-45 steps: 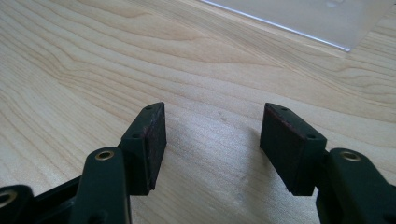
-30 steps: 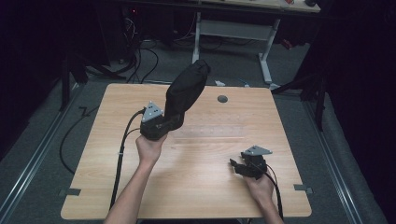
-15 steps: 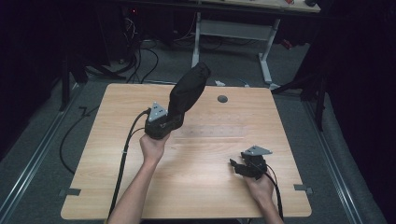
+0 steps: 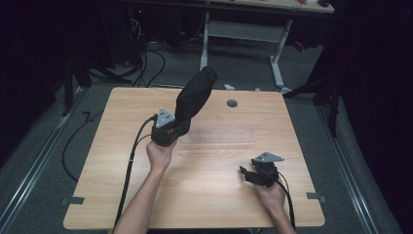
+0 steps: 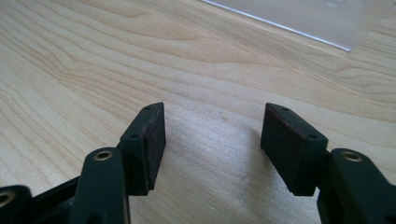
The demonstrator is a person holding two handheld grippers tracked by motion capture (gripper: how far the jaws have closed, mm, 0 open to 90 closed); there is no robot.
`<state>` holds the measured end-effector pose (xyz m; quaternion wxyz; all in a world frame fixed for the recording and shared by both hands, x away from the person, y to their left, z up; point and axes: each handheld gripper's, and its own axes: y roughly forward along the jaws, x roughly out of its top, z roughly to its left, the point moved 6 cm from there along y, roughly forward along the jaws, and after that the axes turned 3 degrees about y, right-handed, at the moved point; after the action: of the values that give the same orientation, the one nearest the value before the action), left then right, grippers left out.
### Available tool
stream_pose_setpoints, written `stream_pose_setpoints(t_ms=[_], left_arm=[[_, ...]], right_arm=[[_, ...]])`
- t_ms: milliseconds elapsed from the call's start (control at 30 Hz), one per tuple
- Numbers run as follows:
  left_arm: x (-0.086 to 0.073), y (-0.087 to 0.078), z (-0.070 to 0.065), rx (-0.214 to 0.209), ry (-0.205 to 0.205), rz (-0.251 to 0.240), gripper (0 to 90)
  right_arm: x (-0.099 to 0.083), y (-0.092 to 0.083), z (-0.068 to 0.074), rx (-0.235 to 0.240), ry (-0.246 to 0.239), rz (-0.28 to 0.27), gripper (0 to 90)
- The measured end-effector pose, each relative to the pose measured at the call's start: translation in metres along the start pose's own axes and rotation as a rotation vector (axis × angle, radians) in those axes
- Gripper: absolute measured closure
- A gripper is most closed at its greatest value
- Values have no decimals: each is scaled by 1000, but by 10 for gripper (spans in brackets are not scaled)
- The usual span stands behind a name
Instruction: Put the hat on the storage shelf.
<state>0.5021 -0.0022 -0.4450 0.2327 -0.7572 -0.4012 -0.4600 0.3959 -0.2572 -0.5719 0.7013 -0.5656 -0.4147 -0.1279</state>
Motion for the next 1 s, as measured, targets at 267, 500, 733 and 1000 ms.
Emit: stream_pose_setpoints(t_ms=[267,500,733,1000], left_arm=[[-5,3,0,10,-2,-3,863],[-9,3,-1,21,-7,-18,863],[-17,2,0,31,-1,-5,861],[-22,0,1,32,-4,3,857]], right_arm=[[0,0,0,-1,0,-1,404],[0,0,0,-1,0,-1,405],[0,0,0,-1,0,-1,404],[0,0,0,-1,0,-1,405]])
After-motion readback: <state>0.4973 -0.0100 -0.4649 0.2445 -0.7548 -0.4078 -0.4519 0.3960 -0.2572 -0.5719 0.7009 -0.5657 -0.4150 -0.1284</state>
